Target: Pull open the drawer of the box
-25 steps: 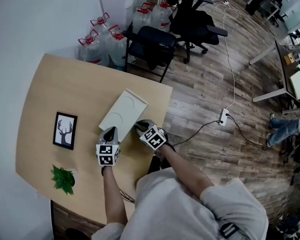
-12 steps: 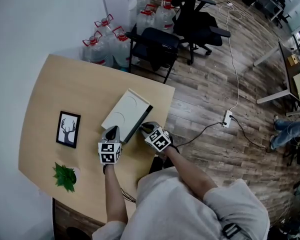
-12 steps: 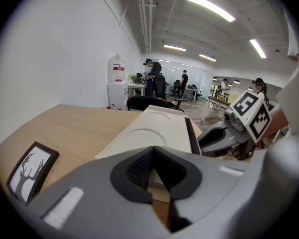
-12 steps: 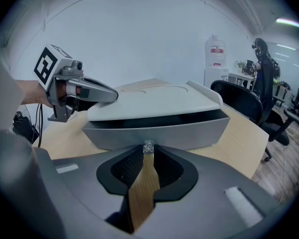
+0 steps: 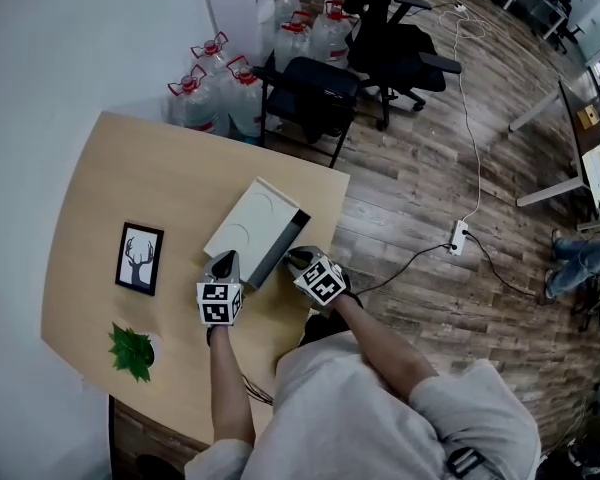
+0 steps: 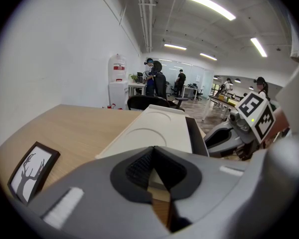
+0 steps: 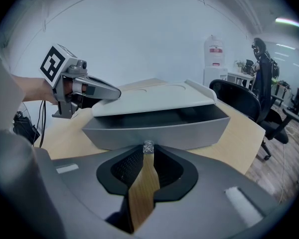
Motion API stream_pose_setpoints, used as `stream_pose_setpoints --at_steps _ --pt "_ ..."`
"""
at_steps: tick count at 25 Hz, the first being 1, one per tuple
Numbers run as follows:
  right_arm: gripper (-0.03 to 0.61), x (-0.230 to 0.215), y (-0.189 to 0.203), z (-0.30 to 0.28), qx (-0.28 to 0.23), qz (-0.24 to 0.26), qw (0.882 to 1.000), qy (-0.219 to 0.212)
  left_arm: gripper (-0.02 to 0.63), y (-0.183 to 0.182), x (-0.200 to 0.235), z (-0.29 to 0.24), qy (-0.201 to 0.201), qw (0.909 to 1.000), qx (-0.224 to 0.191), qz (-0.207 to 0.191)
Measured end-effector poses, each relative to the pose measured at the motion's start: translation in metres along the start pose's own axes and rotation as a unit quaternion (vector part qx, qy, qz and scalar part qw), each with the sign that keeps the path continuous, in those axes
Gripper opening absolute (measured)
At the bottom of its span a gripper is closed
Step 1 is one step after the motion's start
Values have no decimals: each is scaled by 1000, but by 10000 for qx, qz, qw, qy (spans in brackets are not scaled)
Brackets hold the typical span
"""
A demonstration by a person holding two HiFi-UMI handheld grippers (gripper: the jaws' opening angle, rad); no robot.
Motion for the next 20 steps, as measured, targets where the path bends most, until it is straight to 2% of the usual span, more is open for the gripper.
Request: stream_pose_setpoints --at_steps 20 --pt "67 2 29 12 88 53 9999 -96 54 0 1 0 -28 9999 90 -34"
Point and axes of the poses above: the fingertips, and each gripper's own axes: z backward along the fingers, x to its left, y out of its underside, the point moved 6 cm from there along z, backward along the fingers, and after that the axes turned 1 degree about x, right-handed, at the moved point
